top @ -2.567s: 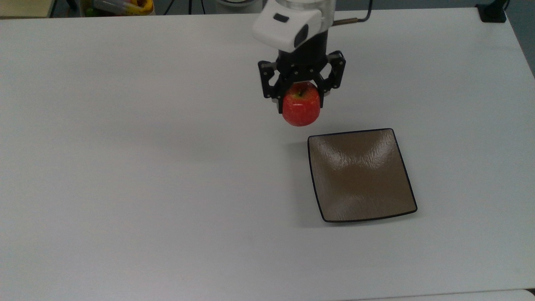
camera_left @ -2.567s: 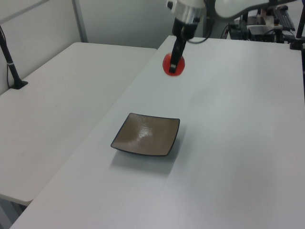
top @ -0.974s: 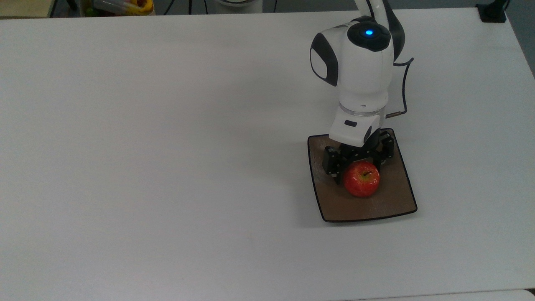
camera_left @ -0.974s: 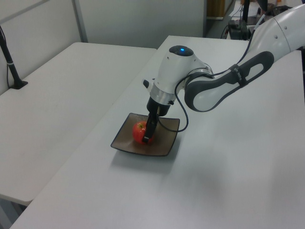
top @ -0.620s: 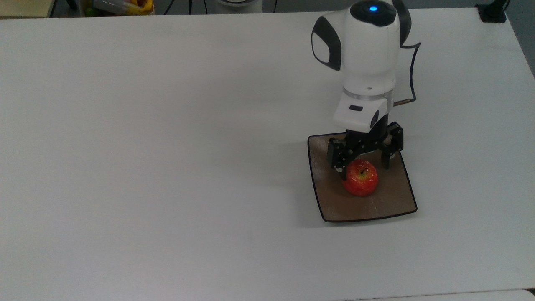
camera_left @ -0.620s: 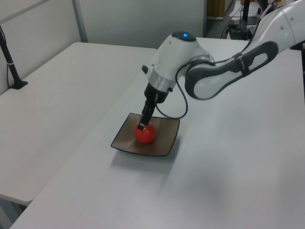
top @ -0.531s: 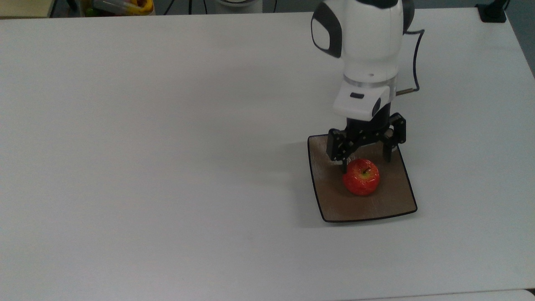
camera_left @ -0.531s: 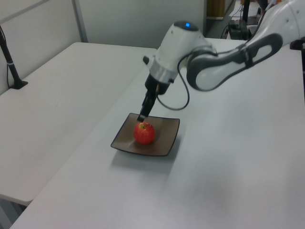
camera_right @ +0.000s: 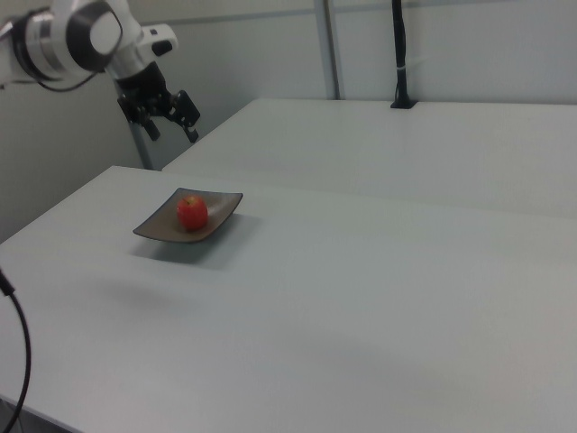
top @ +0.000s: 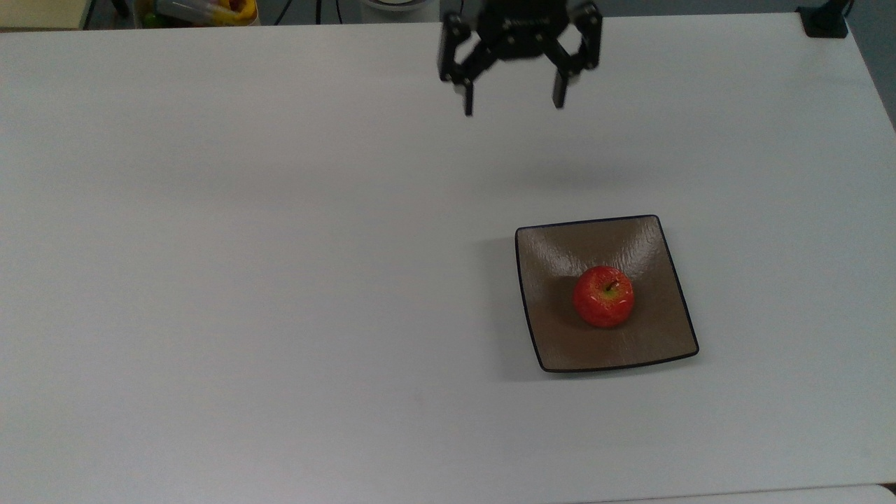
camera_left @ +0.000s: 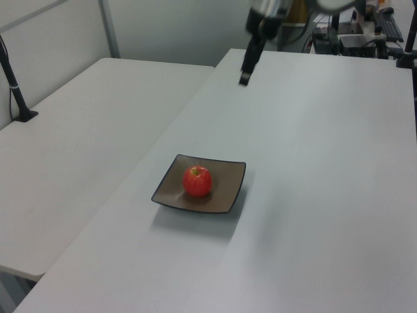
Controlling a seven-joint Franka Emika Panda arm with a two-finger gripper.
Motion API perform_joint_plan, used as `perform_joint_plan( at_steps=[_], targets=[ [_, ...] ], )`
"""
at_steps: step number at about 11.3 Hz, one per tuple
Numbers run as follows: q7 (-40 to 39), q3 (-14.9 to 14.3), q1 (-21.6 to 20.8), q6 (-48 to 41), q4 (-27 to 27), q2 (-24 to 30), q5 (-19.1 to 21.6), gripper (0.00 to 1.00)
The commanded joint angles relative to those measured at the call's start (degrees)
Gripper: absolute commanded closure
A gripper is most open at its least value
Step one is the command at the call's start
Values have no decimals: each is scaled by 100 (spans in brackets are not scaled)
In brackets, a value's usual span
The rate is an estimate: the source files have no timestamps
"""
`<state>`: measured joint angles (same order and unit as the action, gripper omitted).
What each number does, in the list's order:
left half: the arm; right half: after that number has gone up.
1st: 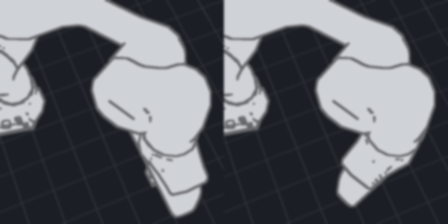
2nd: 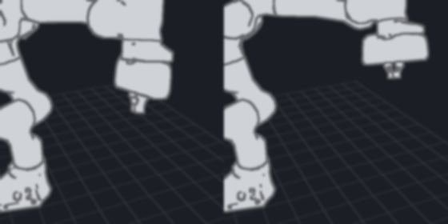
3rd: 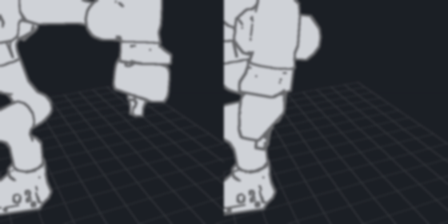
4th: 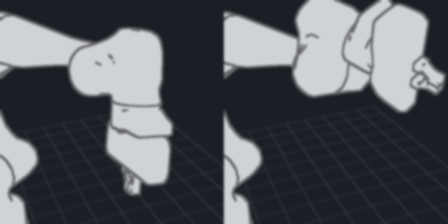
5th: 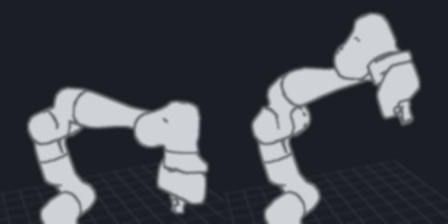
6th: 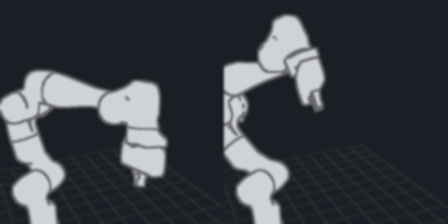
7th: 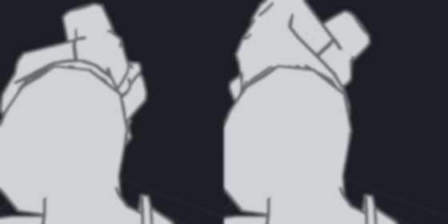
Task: Apples placed on a ceramic plate
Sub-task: 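Raise the open gripper up away from the plate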
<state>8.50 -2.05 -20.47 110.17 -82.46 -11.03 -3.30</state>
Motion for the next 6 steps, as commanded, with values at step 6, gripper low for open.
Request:
perform_joint_plan(
  at_steps=[6],
  targets=[
    [504, 134, 1466, -2061, -1349, 1963, 585, 0]
  ],
)
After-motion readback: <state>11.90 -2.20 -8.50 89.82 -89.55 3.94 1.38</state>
